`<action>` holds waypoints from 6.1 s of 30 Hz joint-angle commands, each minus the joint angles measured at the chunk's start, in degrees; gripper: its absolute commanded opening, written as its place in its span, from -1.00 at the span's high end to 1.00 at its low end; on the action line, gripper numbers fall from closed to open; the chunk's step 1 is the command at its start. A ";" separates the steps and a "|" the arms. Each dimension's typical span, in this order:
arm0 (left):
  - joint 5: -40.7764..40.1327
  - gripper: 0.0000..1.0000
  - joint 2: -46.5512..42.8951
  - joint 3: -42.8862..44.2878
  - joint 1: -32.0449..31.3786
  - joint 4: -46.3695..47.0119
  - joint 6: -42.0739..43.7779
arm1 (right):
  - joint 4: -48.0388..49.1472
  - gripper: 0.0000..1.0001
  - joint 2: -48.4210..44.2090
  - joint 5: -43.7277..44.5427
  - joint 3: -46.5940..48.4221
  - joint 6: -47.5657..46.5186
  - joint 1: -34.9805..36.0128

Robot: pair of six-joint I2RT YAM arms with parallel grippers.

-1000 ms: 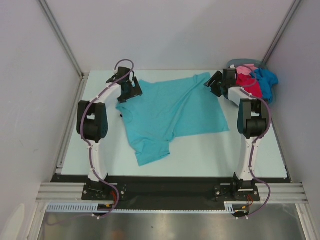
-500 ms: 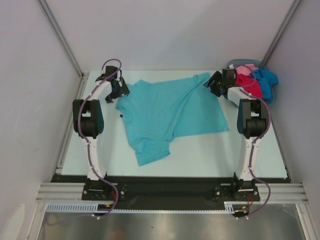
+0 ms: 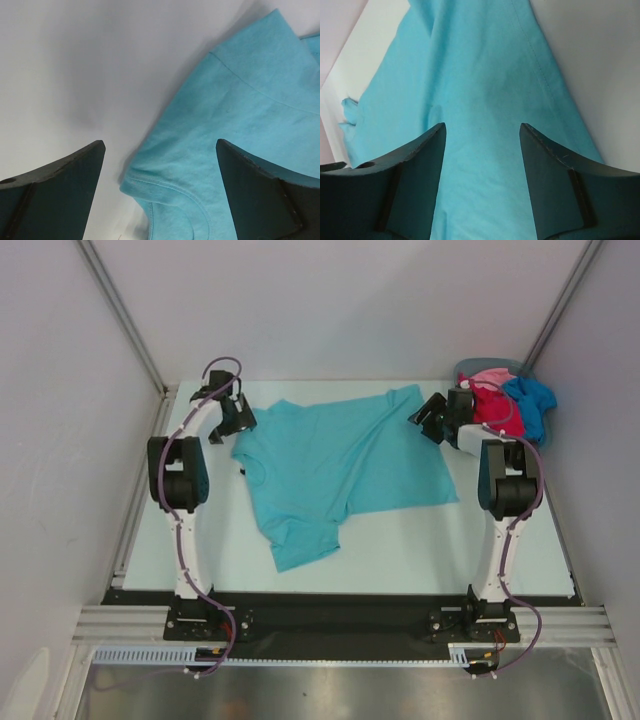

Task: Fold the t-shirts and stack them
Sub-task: Flatten the tshirt out, then fold the tshirt

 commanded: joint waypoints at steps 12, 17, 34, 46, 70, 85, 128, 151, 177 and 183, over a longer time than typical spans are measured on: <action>12.05 -0.50 6.45 8.36 -1.34 -1.54 0.87 | 7.37 -0.31 -7.70 -2.73 -1.50 1.60 -0.84; 13.28 0.49 6.81 8.36 -1.34 -1.63 0.07 | 7.28 -0.30 -7.97 -2.73 -1.32 1.69 -0.84; -4.20 0.99 13.14 26.74 -0.99 -11.40 3.50 | 7.90 -0.29 -8.23 -3.08 -2.29 2.22 -0.75; -1.31 0.97 14.72 34.72 1.56 -7.61 -0.01 | 14.48 -0.29 -12.44 -5.19 -9.49 3.89 -0.84; -3.59 -0.76 -0.38 14.26 -0.37 -5.32 -2.56 | 14.06 -0.31 -17.45 -4.32 -10.72 4.07 -0.84; -0.17 -0.93 -21.82 -0.42 -3.97 -6.57 -3.79 | 2.21 -0.32 -33.97 2.71 -16.52 3.63 -0.93; 9.33 -0.61 -79.40 -80.31 -21.99 14.54 -22.25 | 2.27 -0.34 -66.84 4.30 -60.82 6.96 -4.00; 13.72 -0.40 -100.68 -96.31 -22.17 12.60 -30.24 | -1.16 -0.36 -75.73 -1.50 -70.14 9.34 -7.87; 13.02 -0.38 -82.06 -100.45 -22.17 29.92 -28.93 | 10.35 -0.36 -65.89 -2.20 -72.43 11.27 -12.26; 13.55 -0.37 -79.94 -99.39 -22.17 31.33 -28.67 | 16.59 -0.36 -58.78 -0.45 -72.25 14.51 -12.26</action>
